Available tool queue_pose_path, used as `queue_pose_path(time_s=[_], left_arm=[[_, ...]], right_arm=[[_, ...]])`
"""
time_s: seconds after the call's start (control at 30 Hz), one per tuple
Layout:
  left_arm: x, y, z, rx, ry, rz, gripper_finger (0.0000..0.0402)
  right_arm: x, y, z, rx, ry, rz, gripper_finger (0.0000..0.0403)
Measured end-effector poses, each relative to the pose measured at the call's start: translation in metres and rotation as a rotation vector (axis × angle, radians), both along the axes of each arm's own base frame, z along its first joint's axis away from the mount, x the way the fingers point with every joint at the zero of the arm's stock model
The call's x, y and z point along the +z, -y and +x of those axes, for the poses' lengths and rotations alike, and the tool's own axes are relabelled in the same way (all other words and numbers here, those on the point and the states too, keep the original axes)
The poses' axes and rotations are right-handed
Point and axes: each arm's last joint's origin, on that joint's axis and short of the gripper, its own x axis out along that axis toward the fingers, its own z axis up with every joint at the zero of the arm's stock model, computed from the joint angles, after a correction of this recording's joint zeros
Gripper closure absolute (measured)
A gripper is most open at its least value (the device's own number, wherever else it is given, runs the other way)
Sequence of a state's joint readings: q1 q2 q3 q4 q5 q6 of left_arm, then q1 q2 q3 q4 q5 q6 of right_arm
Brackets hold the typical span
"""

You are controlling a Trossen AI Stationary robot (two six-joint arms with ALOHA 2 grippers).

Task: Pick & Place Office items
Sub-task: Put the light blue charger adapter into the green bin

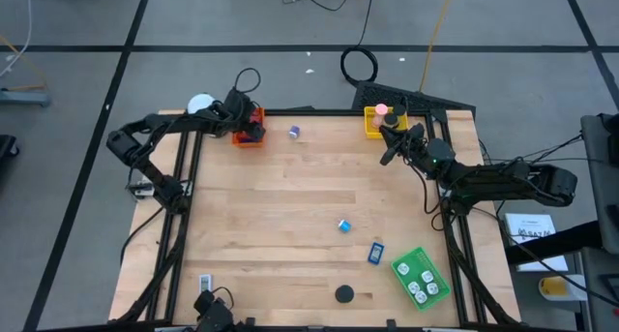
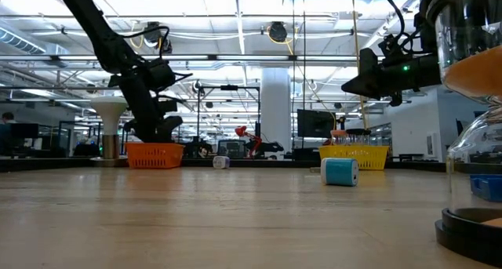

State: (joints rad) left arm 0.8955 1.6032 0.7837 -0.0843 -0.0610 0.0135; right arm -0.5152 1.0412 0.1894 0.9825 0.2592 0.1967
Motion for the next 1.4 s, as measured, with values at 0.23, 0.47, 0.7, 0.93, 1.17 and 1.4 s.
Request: queue_pose_path(time_s=[0.23,0.47,0.7,0.93,1.17,1.4], left_arm=[[0.004,0.001,0.002,-0.005,-0.013,-0.011,0.0141],[0.037,0.015,0.01,-0.052,-0.064,0.026,0.0171],[0.067,0.054,0.022,-0.188,-0.038,0.07,0.0221],[0.071,0.105,0.035,-0.409,-0.135,0.018,0.0263],[0.063,0.158,0.042,-0.593,-0.275,-0.071,0.0285],[0.052,0.204,0.059,-0.707,-0.155,-0.007,0.0297]], right_arm=[[0.0,0.0,0.0,0.0,0.0,0.0,0.0385],[0.0,0.0,0.0,0.0,0.0,0.0,0.0385],[0.0,0.0,0.0,0.0,0.0,0.0,0.0385],[0.0,0.0,0.0,0.0,0.0,0.0,0.0385],[0.0,0.0,0.0,0.0,0.0,0.0,0.0385],[0.0,0.0,0.0,0.0,0.0,0.0,0.0385]])
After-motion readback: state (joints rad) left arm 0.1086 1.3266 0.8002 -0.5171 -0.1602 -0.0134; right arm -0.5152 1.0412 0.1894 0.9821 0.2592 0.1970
